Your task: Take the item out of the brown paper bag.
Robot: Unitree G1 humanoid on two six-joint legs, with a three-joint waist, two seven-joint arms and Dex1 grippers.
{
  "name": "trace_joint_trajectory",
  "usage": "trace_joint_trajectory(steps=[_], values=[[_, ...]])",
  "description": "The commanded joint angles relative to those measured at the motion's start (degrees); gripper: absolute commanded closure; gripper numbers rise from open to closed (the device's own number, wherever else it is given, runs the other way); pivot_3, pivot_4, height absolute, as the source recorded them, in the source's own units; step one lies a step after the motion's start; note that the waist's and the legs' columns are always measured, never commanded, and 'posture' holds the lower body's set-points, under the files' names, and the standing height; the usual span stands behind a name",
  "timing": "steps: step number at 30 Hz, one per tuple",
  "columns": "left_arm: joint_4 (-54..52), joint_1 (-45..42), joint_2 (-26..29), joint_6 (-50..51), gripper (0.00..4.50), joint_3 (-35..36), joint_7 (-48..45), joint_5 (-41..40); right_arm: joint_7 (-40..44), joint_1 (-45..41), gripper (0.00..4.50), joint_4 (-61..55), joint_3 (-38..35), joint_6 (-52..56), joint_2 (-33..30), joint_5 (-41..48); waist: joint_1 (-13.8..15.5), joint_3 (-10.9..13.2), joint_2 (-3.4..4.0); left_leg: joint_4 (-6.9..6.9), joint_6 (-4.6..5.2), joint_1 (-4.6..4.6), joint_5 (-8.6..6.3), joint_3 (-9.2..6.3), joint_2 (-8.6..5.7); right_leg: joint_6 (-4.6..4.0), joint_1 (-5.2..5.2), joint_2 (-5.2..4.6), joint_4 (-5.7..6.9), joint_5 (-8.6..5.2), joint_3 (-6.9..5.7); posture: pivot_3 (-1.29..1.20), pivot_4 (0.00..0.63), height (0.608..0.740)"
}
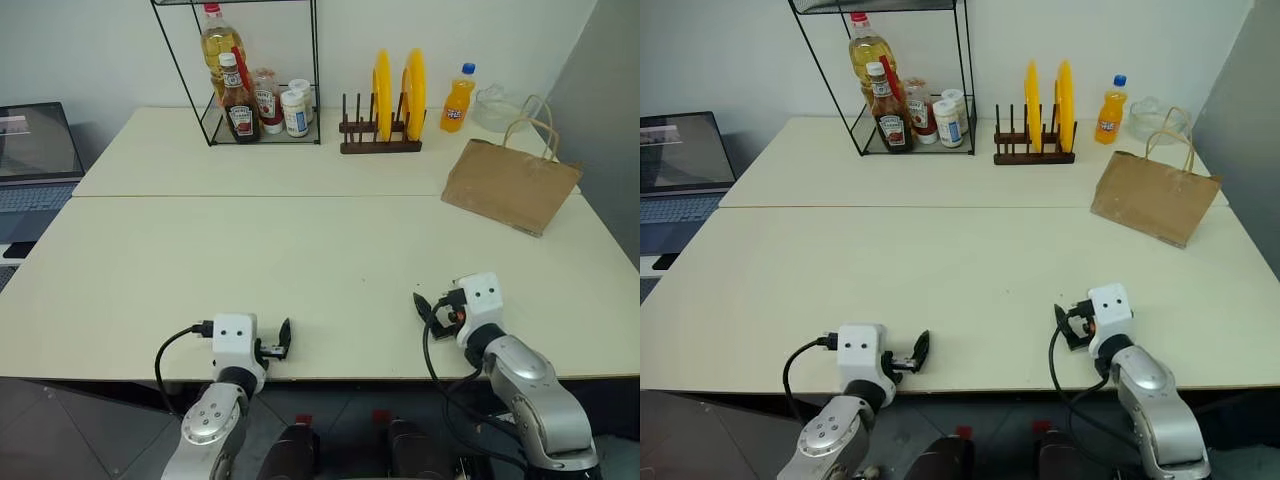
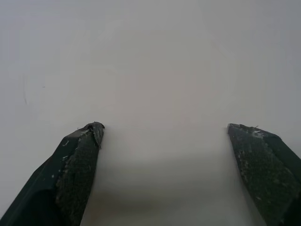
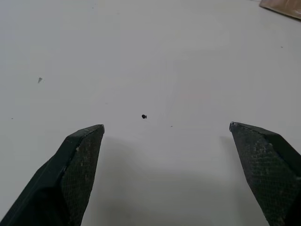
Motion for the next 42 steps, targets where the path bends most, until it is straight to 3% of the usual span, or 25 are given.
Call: trace_joint_trajectory(steps=[1, 6, 10, 14, 18, 22, 28, 36, 42], values=[[-1.3, -1.2, 1.3, 0.3, 0.01, 0.1, -0.6, 0.7, -0.2, -2.0, 0.00, -0.6, 0.3, -1.3, 0.5, 0.1, 0.0, 0.0, 0.00, 0.00, 0.00, 0.00, 0.00, 0.01, 0.00, -0.01, -0.01, 0.00, 0.00, 0.00, 0.01, 0.00, 0.150, 0.740], [-1.3, -2.3, 3.6, 0.6, 0.01, 1.2, -5.1, -2.5, -0.5, -2.3, 0.00, -0.5, -0.9, -2.1, -0.2, -0.6, 0.0, 0.0, -0.01, 0.00, 0.00, -0.01, 0.00, 0.00, -0.02, -0.07, -0.02, 0.00, 0.02, 0.04, 0.01, 0.00, 0.150, 0.740], [1.8, -4.4, 12.4, 6.6, 0.01, 7.9, -19.2, -14.2, 0.7, -4.5, 0.00, 1.4, -3.8, -3.2, -3.2, -0.6, 0.0, 0.0, 0.00, 0.00, -0.01, 0.00, 0.00, 0.00, 0.00, -0.11, -0.05, 0.01, 0.06, 0.04, 0.01, 0.00, 0.150, 0.740], [13.5, -17.2, 24.0, 6.5, 0.01, 13.0, -28.5, -17.4, 3.7, -11.2, 0.00, 7.0, -8.0, -3.5, -10.0, 0.1, -0.2, 0.1, 0.06, 0.01, 0.02, 0.07, 0.03, 0.03, -0.01, -0.04, -0.04, 0.06, 0.17, -0.02, -0.07, 0.00, 0.150, 0.740], [28.9, -36.0, 30.4, 2.2, 0.01, 9.3, -37.0, -15.4, 7.7, -22.2, 0.00, 18.0, -11.0, -2.6, -20.0, -0.5, -0.2, 0.2, -0.06, 0.12, 0.03, -0.01, 0.04, 0.09, -0.17, -0.17, -0.05, 0.08, 0.22, 0.07, -0.17, 0.00, 0.150, 0.740], [41.0, -56.2, 27.3, -3.2, 0.01, 0.5, -46.1, -12.8, 14.1, -36.5, 0.00, 35.8, -7.1, -7.2, -28.8, -3.7, -0.1, 0.2, -0.13, 0.16, 0.00, -0.11, 0.05, 0.19, -0.21, -0.18, -0.07, -0.02, 0.20, 0.10, -0.15, 0.00, 0.150, 0.740], [52.1, -73.4, 17.9, -8.7, 0.01, -6.6, -54.5, -11.2, 20.1, -55.2, 0.00, 62.2, -1.9, -13.2, -32.0, -7.9, -1.6, 0.3, -0.21, 0.03, -0.24, -0.20, 0.14, 0.64, -0.17, -0.19, -0.14, -0.15, -0.05, 0.11, 0.10, 0.00, 0.150, 0.740], [65.7, -85.9, 8.2, -17.5, 0.01, -8.1, -58.4, -8.6, 26.7, -70.3, 0.00, 86.2, 4.8, -24.5, -33.1, -15.3, -2.6, 0.3, -0.23, -0.05, -0.20, -0.23, 0.13, 1.14, -0.16, -0.11, -0.21, -0.19, -0.32, 0.15, 0.28, 0.00, 0.150, 0.740], [67.3, -86.0, 7.2, -19.5, 0.01, -7.7, -59.6, -7.3, 26.7, -75.6, 0.00, 93.3, 6.5, -32.1, -31.9, -18.4, -2.9, 0.3, -0.21, -0.02, -0.20, -0.19, 0.13, 1.16, -0.12, -0.03, -0.21, -0.14, -0.27, 0.19, 0.32, 0.00, 0.150, 0.740]])
